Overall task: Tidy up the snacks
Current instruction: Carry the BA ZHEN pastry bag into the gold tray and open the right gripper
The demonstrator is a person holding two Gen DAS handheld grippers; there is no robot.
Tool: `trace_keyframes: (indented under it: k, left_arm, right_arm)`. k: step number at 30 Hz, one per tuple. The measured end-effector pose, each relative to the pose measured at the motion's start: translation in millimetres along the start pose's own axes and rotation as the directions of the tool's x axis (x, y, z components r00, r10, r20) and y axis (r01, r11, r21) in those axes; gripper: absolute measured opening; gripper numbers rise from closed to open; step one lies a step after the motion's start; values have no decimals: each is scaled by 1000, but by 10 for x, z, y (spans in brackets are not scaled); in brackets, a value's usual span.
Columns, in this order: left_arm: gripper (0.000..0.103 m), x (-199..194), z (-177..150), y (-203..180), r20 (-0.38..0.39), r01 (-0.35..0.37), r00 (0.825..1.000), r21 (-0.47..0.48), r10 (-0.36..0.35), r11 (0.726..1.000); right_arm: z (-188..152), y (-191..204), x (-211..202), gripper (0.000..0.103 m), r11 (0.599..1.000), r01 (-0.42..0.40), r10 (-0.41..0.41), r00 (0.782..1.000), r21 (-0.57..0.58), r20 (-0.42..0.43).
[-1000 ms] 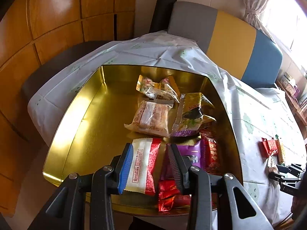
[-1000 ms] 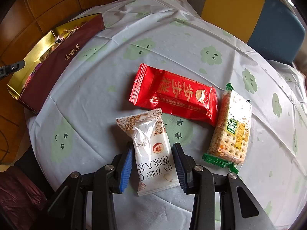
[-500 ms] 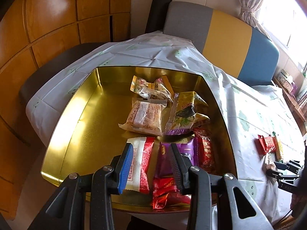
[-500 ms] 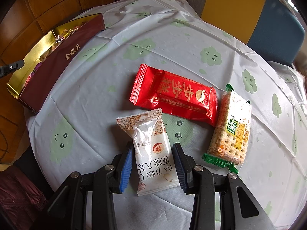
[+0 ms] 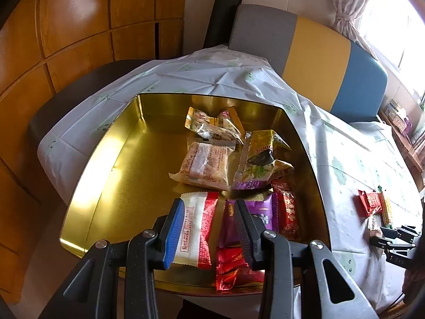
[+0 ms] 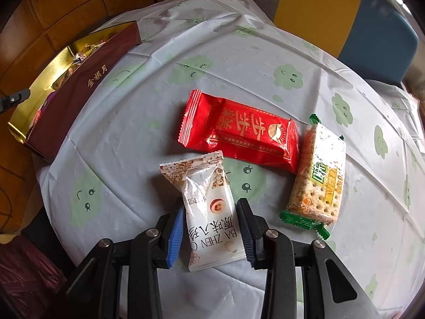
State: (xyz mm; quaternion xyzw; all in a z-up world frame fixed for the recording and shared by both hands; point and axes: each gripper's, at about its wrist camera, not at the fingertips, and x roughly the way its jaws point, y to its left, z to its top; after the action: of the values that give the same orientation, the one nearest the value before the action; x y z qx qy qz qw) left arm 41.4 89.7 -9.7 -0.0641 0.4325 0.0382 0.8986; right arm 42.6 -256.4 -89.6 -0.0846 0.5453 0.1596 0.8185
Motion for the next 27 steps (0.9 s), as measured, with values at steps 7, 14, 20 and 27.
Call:
trace_keyframes:
  k: [7,14,20,27]
  left_arm:
    - [39,-39,5,113,22,-24,999,-17,24,1000]
    - [39,-60,-24,300,33,-47,998,-66,49,997]
    - [39,-81,-33,484,42,-68,996,-110,73,992]
    - [39,-35,-86,625,22,-76,997,-136,80,988]
  right_arm:
    - [312,238,-343,38,995,-98,96,990,14,102]
    - [844,861,-589,38,962,-266,272,945,-56,181]
    - [1289,1448,-485,38,916,-396,401,901,-60,166]
    - [1532,2011,69,40,908,-418,420,905,-32,69]
